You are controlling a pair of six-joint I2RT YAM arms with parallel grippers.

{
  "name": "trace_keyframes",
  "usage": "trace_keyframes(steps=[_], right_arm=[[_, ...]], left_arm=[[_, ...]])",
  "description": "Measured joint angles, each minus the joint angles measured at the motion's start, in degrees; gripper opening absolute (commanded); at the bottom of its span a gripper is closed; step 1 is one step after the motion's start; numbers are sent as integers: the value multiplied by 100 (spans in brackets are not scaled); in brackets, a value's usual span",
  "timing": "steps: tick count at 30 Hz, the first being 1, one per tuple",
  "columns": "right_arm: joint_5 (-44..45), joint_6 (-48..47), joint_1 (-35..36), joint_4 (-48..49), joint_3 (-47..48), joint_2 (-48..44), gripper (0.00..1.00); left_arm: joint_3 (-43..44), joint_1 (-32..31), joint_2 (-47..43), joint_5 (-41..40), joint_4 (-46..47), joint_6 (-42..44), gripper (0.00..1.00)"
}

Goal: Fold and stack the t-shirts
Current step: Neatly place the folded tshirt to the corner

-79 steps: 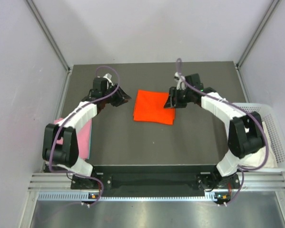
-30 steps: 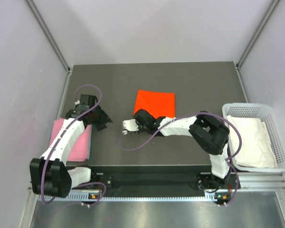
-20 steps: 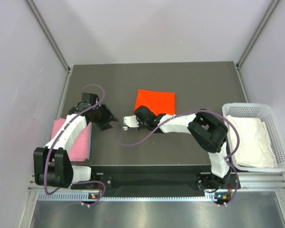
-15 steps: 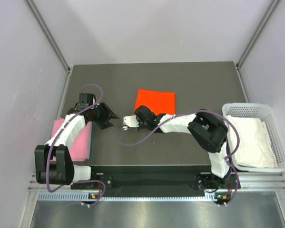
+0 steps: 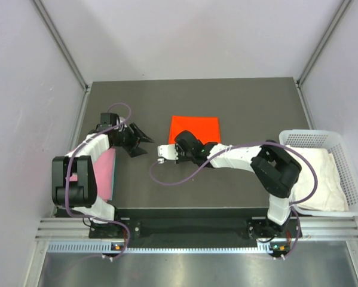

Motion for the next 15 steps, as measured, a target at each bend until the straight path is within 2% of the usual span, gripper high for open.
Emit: trace_keyframes(steps=[6,15], right_arm=[[-184,0,-114,-57,0,-177,0],[-553,105,-365,-181,0,-291,0]], left_arm=[[-2,-35,415,514,1023,-455,69],[-37,-409,1200,581,2535,-1244,70]])
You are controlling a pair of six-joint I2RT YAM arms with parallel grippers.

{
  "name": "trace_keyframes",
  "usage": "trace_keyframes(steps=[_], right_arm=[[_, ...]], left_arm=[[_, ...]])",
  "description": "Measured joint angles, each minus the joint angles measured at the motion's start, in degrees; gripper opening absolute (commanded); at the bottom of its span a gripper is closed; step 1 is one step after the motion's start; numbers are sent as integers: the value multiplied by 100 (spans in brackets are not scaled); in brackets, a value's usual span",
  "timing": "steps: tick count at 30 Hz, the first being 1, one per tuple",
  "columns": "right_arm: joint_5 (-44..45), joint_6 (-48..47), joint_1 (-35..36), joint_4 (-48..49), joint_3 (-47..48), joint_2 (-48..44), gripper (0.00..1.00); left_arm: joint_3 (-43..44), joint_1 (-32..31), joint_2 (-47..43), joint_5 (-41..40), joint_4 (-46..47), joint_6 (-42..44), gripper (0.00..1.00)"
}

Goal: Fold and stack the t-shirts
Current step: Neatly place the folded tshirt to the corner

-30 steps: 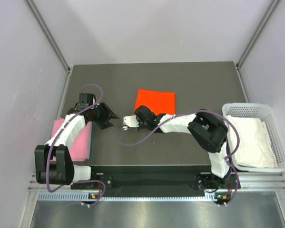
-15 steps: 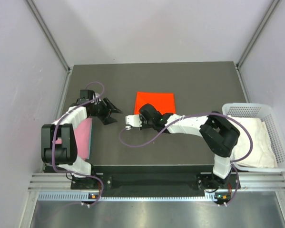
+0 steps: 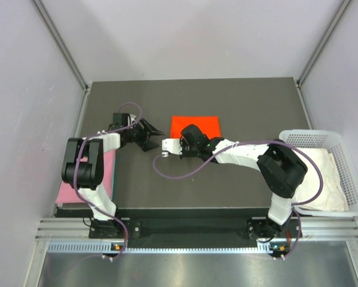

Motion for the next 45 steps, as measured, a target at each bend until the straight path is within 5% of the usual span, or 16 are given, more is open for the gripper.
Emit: trace_keyframes(steps=[14,30,45], right_arm=[[-468,205,-232,-247,48,-116,0],[-732,389,-442,-251,46,-542,0],[-874,529,-496,-175,-59,-667,0]], left_arm=[[210,-492,1069,-153,1443,-850,71],[793,-992,1637,-354,1766,-1178,71],[1427,-988,2269,-289,1947,-1558,56]])
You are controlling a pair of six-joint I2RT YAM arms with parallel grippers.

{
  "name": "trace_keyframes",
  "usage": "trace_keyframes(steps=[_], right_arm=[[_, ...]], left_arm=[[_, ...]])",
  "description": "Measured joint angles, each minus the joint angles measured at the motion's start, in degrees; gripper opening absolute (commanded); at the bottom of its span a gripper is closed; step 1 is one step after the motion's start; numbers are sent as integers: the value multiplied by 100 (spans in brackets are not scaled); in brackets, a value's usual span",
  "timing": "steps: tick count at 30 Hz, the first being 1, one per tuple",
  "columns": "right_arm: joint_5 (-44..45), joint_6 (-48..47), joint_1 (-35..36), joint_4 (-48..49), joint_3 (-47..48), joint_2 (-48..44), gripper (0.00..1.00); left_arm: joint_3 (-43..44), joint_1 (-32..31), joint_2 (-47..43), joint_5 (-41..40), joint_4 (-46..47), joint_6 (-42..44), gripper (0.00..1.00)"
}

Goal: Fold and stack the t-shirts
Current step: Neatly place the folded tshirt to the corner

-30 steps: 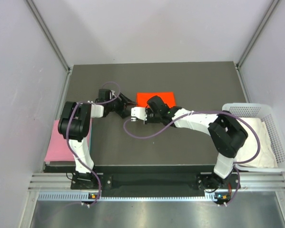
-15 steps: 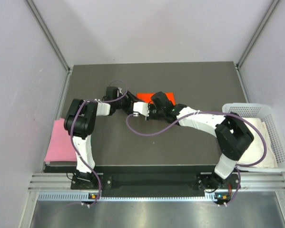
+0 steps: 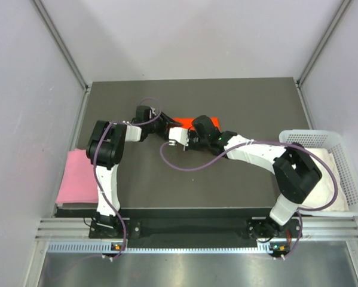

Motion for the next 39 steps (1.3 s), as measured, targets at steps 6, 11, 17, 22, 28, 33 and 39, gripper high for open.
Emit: trace_keyframes(steps=[6,11,17,22,28,33,39], right_arm=[[-85,76,-2,79,-96,-157,1],[-63,396,2,114,-227,-286,58],[431,1320,7,-339,-284,-804,90],[824,1864,33,-911,-450,-1679,100],[1078,2986,42,-1329,-525,-2732,100],[1102,3779,70,-1860,-337,-2719,100],[1095,4068,111,-1996,-505,-2911,100]], left_arm=[[245,2,212,-22,-31,9,29],[256,2,278,-96,-114,136,0],[127,-9,-186,-629,-743,671,0],[-271,-4,-1220,-1438,-1679,1095,0],[-321,-4,-2712,-2883,-2800,1357,0],[175,9,-3233,-4371,-3974,1390,0],[1054,127,-3161,-5604,-5130,1692,0]])
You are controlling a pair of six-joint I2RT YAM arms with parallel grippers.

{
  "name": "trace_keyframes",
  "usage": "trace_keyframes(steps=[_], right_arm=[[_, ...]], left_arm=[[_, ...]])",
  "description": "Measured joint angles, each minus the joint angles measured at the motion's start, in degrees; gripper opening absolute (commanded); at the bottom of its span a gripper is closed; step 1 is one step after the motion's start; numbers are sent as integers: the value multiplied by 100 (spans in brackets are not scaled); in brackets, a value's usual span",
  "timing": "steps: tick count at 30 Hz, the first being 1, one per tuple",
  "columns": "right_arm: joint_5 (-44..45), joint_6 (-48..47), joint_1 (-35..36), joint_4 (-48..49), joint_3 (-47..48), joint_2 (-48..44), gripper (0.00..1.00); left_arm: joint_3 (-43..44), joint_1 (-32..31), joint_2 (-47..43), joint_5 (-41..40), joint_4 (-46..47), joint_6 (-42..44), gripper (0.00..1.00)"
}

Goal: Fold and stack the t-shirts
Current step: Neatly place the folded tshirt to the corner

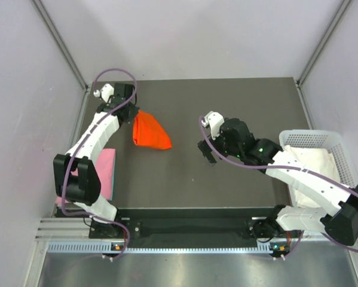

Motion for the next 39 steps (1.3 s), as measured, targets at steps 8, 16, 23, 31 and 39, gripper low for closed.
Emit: trace_keyframes(steps=[8,16,23,31,39], right_arm=[[0,57,9,-24,-35,-177,100],[-11,66,9,-35,-35,-177,100],[-26,120,35,-35,-35,-177,100],[-92,225,57,-31,-35,-177,100],[-133,321,120,-28,-37,-177,100]], left_arm=[[1226,385,275,-938,-997,542,0],[1298,1364,275,-844,-1414,931,0],[1298,1899,247,-745,-1672,1250,0],[1338,2337,-85,-608,-1882,1530,0],[1624,2726,-114,-411,-2026,1665,0]])
